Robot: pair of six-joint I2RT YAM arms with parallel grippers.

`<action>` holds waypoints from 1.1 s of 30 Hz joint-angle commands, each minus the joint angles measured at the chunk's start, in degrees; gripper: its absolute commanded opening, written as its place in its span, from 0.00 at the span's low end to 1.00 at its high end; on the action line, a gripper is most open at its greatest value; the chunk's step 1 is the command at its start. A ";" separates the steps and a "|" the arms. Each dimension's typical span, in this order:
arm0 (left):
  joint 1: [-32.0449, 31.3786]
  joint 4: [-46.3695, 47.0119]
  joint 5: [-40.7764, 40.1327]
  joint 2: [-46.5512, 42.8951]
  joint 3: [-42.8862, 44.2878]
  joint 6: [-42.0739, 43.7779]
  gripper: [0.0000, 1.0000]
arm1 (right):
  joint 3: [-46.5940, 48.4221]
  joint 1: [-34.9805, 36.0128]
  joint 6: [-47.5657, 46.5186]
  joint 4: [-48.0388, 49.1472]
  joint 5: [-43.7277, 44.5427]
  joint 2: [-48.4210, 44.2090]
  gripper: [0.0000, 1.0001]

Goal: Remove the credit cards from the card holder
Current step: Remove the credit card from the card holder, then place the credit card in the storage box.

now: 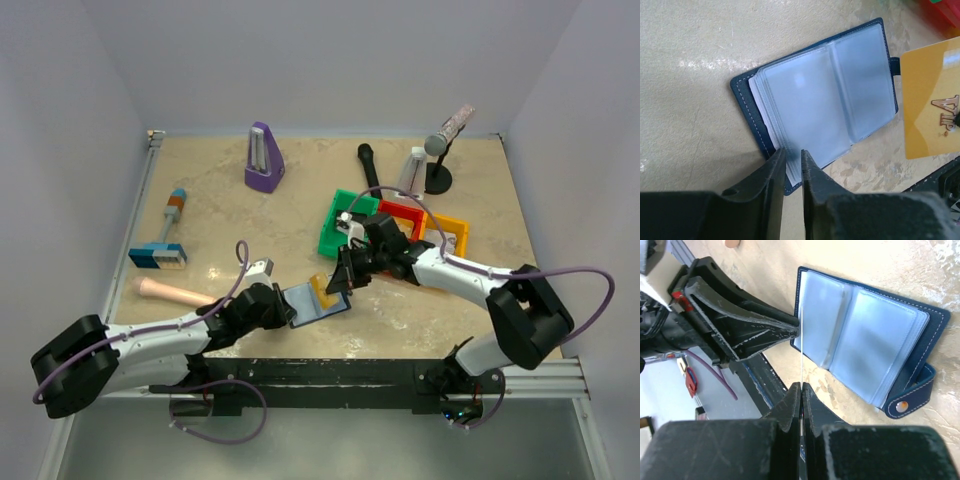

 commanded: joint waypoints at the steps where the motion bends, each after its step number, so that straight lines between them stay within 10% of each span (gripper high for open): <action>1: -0.08 -0.23 -0.76 -1.60 0.83 2.37 0.27 | 2.32 -0.10 -2.87 -4.90 2.37 -4.01 0.00; 15: 0.01 8.81 -3.83 -13.54 1.72 5.72 0.62 | 2.67 -0.18 -5.78 -12.56 7.56 -21.24 0.00; 23: 0.10 57.66 0.28 -14.36 -14.10 11.41 0.59 | -6.38 -0.10 5.36 9.65 -0.25 -26.00 0.00; 33: 0.01 66.92 9.08 -11.18 -14.11 13.80 0.59 | -6.47 -0.01 7.41 14.60 -5.89 -25.82 0.00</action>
